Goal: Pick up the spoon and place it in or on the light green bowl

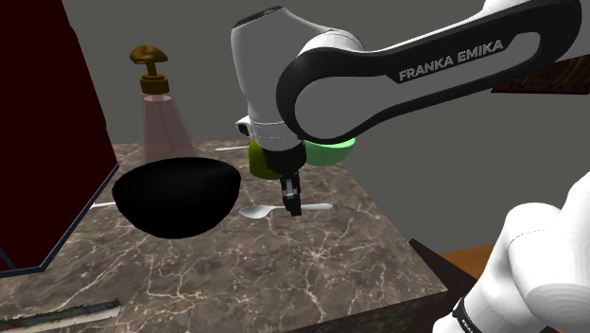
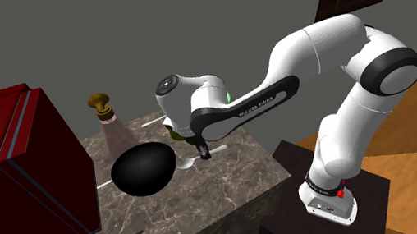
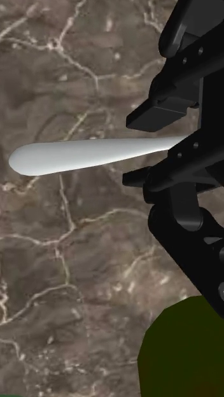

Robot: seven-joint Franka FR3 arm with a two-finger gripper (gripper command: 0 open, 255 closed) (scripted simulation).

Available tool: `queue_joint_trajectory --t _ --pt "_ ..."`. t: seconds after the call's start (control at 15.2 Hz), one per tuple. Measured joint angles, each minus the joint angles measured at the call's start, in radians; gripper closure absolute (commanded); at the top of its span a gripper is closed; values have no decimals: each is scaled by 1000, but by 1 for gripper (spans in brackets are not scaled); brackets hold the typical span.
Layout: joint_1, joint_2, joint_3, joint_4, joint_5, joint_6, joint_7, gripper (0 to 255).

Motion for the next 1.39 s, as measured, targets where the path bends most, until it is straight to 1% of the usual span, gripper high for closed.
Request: queue_joint_trajectory --t 0.59,1.39 --pt "0 -2 0 3 1 -5 -1 255" --pt "-2 -22 -5 138 7 -156 -28 255"
